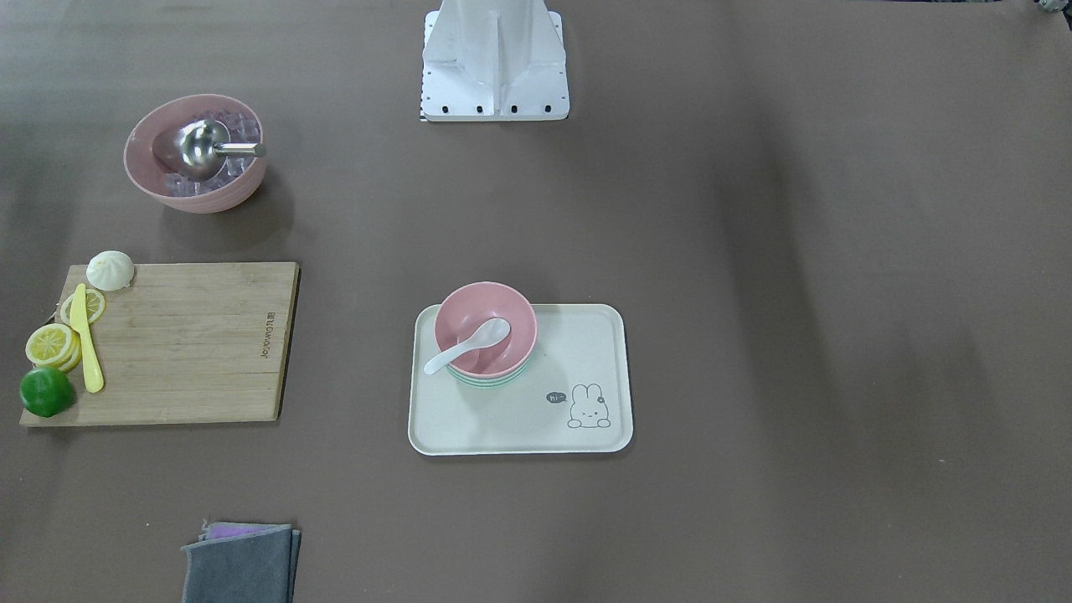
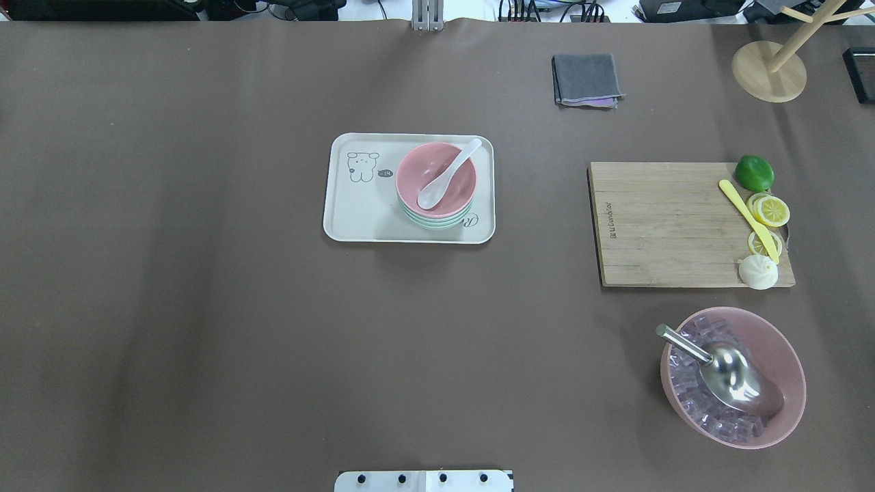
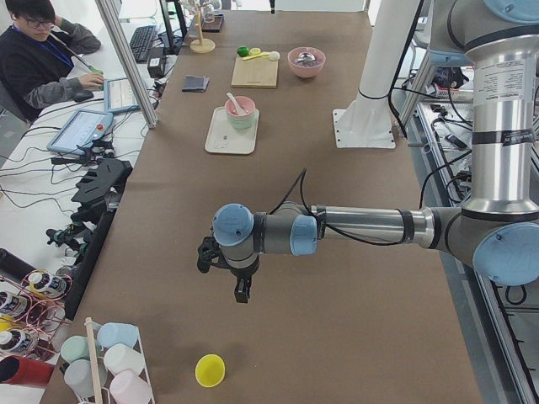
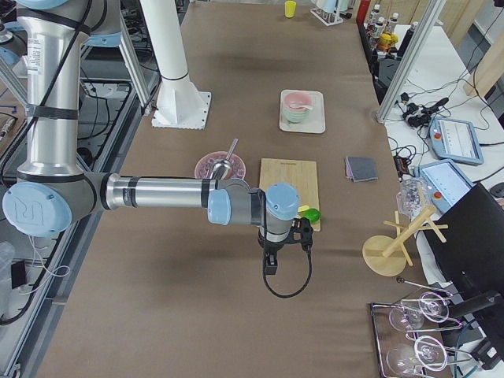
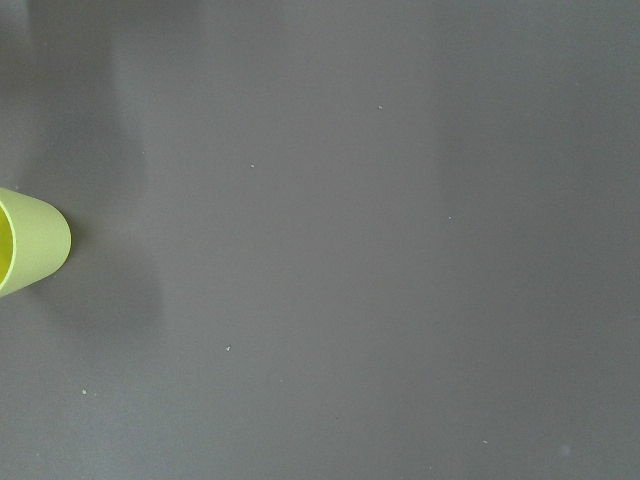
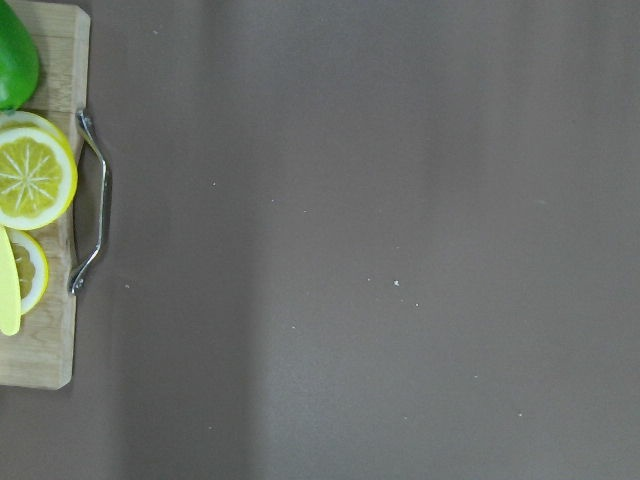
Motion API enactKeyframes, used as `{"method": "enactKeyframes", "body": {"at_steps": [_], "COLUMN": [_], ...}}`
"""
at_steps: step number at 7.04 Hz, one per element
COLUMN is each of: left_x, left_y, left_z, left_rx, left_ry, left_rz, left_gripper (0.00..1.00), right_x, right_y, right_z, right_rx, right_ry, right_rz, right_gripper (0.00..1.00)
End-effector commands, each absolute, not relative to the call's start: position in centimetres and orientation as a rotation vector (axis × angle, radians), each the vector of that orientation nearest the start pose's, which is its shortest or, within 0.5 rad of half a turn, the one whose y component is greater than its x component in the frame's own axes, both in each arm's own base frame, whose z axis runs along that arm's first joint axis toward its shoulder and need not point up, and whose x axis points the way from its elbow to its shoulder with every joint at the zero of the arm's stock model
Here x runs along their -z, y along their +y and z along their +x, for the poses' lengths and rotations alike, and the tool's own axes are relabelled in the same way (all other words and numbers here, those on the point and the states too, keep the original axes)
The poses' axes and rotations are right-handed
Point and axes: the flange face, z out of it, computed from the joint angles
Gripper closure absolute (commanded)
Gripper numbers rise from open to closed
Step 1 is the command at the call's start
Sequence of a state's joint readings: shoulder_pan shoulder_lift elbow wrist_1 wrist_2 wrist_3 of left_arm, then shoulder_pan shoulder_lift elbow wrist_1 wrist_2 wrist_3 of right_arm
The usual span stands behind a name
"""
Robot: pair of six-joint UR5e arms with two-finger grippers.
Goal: Stack pink bowl on green and place spoon
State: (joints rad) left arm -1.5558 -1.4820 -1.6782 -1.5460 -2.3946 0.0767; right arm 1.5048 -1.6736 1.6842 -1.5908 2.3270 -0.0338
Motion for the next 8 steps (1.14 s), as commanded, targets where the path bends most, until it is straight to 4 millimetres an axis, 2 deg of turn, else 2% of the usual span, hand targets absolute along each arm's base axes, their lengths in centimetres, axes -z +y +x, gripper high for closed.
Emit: {"method": "enactKeyframes", "body": {"at_steps": [1, 8], "left_x": [-64.7, -65.11], "left_y": [-45.45, -45.33], "left_z": [-5.34, -5.34], "left_rx": [-0.084, -0.074], "left_ry": [0.822, 0.833], "left_rz": [0.019, 0.011], "left_gripper": [0.02, 0.02], "right_x": [-65.44, -65.47], "right_y": [-45.09, -45.1], "right_z": [3.53, 3.57], "right_rx": [0.091, 0.092], "right_ry": [-0.756, -0.75], "right_rz": [-0.021, -0.019], "right_gripper": [0.0, 0.0]}}
